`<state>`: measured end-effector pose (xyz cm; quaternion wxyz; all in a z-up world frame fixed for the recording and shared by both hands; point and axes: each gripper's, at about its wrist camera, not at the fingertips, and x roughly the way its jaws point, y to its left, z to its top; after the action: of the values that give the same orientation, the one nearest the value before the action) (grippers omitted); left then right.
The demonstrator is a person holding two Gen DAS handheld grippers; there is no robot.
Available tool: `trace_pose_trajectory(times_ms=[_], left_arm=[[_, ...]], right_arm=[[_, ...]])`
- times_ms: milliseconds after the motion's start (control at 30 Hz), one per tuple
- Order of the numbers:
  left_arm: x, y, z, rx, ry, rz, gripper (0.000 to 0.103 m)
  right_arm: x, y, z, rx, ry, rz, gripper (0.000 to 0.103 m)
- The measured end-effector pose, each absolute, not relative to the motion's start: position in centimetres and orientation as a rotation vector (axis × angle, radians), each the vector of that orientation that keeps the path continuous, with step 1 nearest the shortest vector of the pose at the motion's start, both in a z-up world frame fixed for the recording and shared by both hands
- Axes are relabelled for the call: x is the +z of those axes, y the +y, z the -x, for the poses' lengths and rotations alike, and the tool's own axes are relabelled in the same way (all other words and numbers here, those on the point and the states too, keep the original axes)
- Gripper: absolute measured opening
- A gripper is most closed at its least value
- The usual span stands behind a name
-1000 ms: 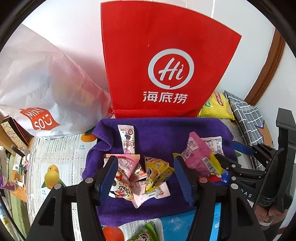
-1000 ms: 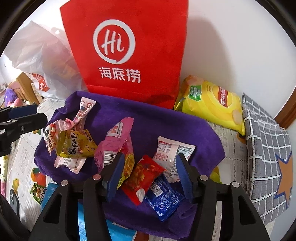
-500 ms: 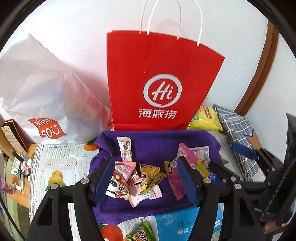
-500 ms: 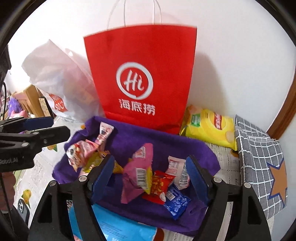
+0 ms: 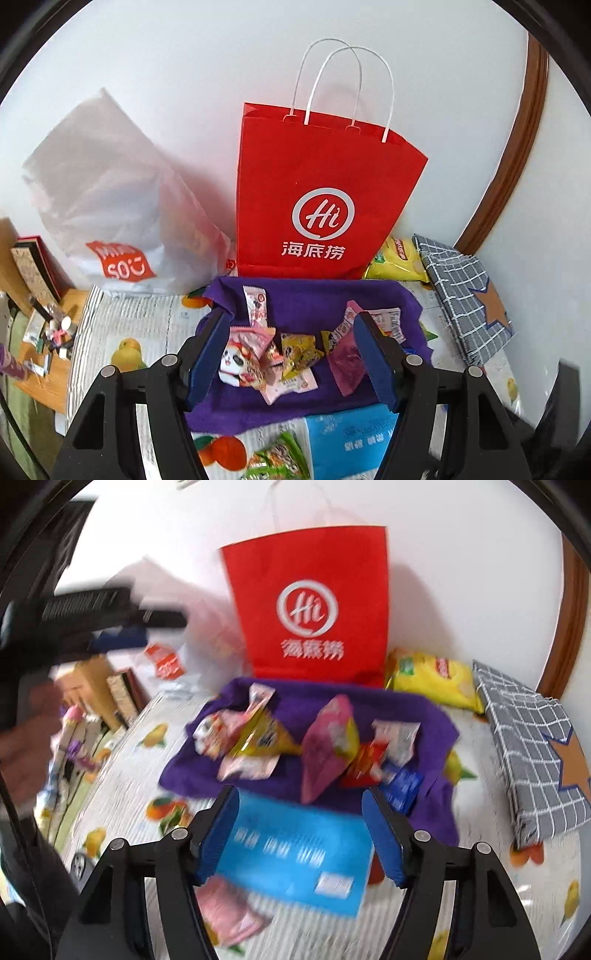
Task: Organize snacks
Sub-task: 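Move both open tools back to the green packet and pink packet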
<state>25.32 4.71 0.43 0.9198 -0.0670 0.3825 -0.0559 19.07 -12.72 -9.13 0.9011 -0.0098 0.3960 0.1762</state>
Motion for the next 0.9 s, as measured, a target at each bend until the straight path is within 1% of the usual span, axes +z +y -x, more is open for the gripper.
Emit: trace_pose_trajectory(times_ms=[200,267,367,567,800,900], left_arm=[[0.0,5.6,-22.3,-0.076,0.809,0.132,0.068],[-0.1,6.2,-21.2,-0.064,0.812,0.142,0.068],[-0.5,7.3,-19.4,-0.042,0.813,0.144,0.068],[-2.2,9.0,-16.8,-0.007,0.837,0.146,0.068],[-6.0,10.1,-14.9,0.023,0.902,0.146,0.068],[-7.6,10.0,-14.6,0.013,0.926,0.149,0.068]], right_arm=[[-11.2,-10.5,-15.3,0.451,0.834,0.061,0.066],[-12.2,-9.8,-14.4,0.484,0.854,0.066,0.060],[-14.1,-8.4,-13.2,0.534,0.888,0.091,0.057],[-17.7,-5.9,-12.1,0.560,0.927,0.182,0.057],[-20.2,-5.2,-13.0,0.510,0.959,0.229,0.057],[-20.6,-5.0,-13.2,0.497,0.951,0.242,0.046]])
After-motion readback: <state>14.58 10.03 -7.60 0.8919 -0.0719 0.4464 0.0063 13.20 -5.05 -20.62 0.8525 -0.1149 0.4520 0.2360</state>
